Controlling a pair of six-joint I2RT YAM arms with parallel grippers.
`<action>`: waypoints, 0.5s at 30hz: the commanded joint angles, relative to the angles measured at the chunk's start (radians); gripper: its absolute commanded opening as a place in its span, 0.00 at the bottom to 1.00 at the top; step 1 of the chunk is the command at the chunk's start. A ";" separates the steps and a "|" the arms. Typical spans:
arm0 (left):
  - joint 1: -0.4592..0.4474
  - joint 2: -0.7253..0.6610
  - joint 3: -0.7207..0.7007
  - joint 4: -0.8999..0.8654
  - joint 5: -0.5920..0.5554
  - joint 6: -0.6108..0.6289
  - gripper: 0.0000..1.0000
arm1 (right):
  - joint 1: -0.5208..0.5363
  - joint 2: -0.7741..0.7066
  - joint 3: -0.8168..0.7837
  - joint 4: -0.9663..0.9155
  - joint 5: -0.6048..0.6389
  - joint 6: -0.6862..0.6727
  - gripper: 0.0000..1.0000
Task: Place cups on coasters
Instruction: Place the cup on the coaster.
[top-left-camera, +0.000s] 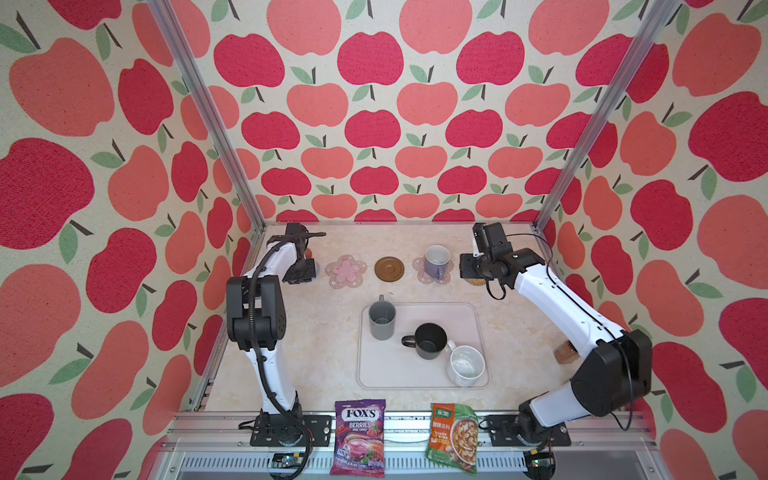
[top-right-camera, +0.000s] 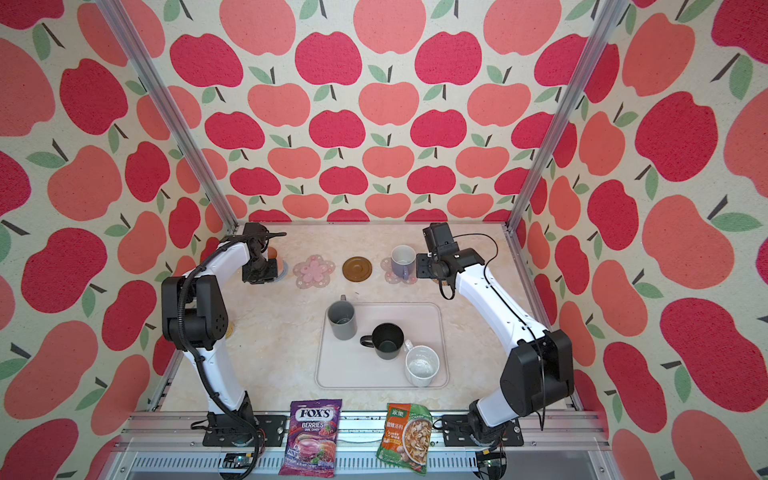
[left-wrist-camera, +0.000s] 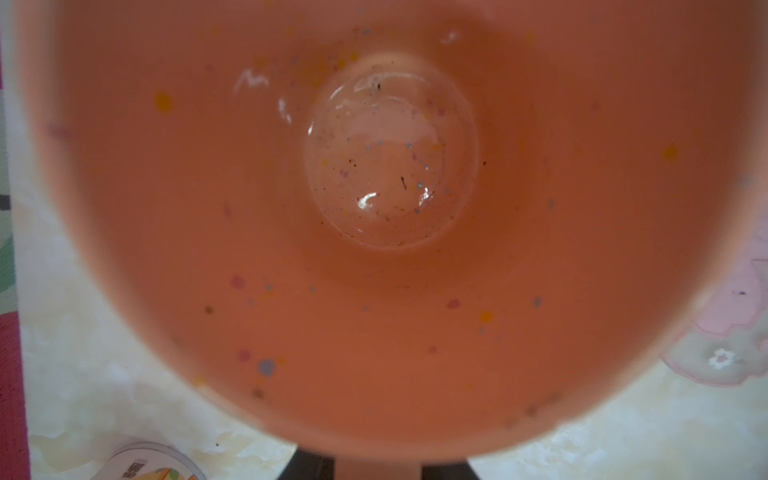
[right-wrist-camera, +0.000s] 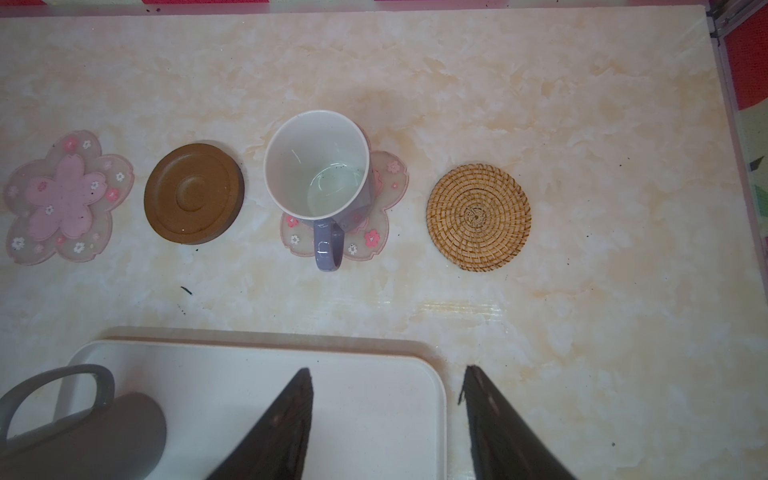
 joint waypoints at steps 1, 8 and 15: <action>-0.007 -0.042 -0.021 0.003 -0.012 -0.018 0.32 | -0.005 -0.040 -0.019 -0.016 -0.009 0.022 0.61; -0.009 -0.071 -0.036 0.001 -0.022 -0.022 0.37 | -0.005 -0.062 -0.035 -0.026 -0.008 0.030 0.61; -0.036 -0.117 -0.078 -0.020 -0.084 -0.024 0.39 | -0.006 -0.064 -0.058 -0.019 -0.030 0.048 0.61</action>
